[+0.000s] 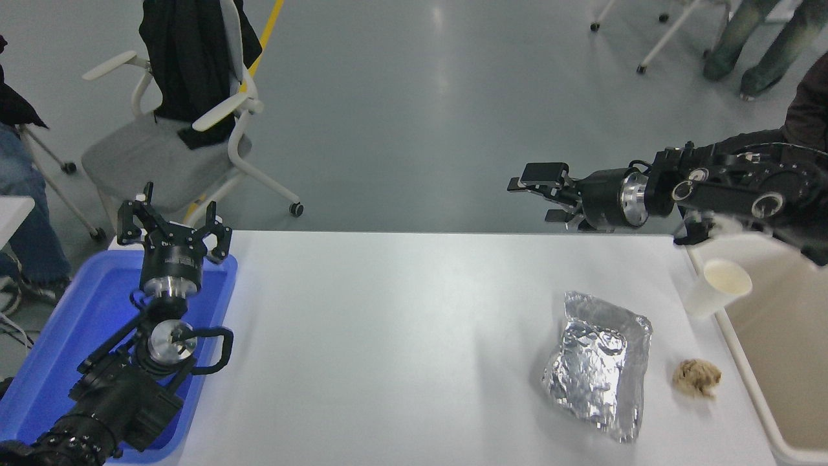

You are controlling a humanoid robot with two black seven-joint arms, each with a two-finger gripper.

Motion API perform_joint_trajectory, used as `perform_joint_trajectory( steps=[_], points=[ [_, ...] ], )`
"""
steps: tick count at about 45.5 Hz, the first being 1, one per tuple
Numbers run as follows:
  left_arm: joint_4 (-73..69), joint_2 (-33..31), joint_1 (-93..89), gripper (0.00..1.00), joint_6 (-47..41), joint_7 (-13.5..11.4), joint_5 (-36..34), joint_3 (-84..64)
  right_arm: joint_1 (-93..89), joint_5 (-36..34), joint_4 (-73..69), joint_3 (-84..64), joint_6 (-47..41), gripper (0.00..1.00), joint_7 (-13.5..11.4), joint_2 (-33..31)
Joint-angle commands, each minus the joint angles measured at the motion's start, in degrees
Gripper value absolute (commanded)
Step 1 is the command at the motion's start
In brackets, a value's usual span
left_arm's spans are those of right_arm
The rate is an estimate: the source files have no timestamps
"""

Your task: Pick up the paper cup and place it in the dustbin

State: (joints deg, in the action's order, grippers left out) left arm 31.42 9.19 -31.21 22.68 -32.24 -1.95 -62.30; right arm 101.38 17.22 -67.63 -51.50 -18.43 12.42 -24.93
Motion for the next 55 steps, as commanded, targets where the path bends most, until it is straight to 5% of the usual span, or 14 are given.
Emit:
perform_joint_trajectory(
  steps=[1, 24, 32, 46, 55],
  points=[
    [0.0, 0.0, 0.1, 0.99, 0.0, 0.0, 0.0, 0.0, 18.8, 2.1, -15.2, -22.0, -2.3, 1.0, -0.1, 4.5],
    [0.0, 0.0, 0.1, 0.99, 0.0, 0.0, 0.0, 0.0, 43.2, -2.8, -31.8, -32.2, -21.6, 1.0, 0.0, 8.8],
    [0.0, 0.0, 0.1, 0.99, 0.0, 0.0, 0.0, 0.0, 47.2, -11.6, -32.4, -31.8, -25.9, 1.0, 0.0, 9.7],
    [0.0, 0.0, 0.1, 0.99, 0.0, 0.0, 0.0, 0.0, 46.5, -15.1, -32.4, -29.9, -24.6, 1.0, 0.1, 9.8],
    [0.0, 0.0, 0.1, 0.99, 0.0, 0.0, 0.0, 0.0, 44.1, -11.5, -31.9, -30.5, -19.9, 1.0, 0.0, 8.7]
  ],
)
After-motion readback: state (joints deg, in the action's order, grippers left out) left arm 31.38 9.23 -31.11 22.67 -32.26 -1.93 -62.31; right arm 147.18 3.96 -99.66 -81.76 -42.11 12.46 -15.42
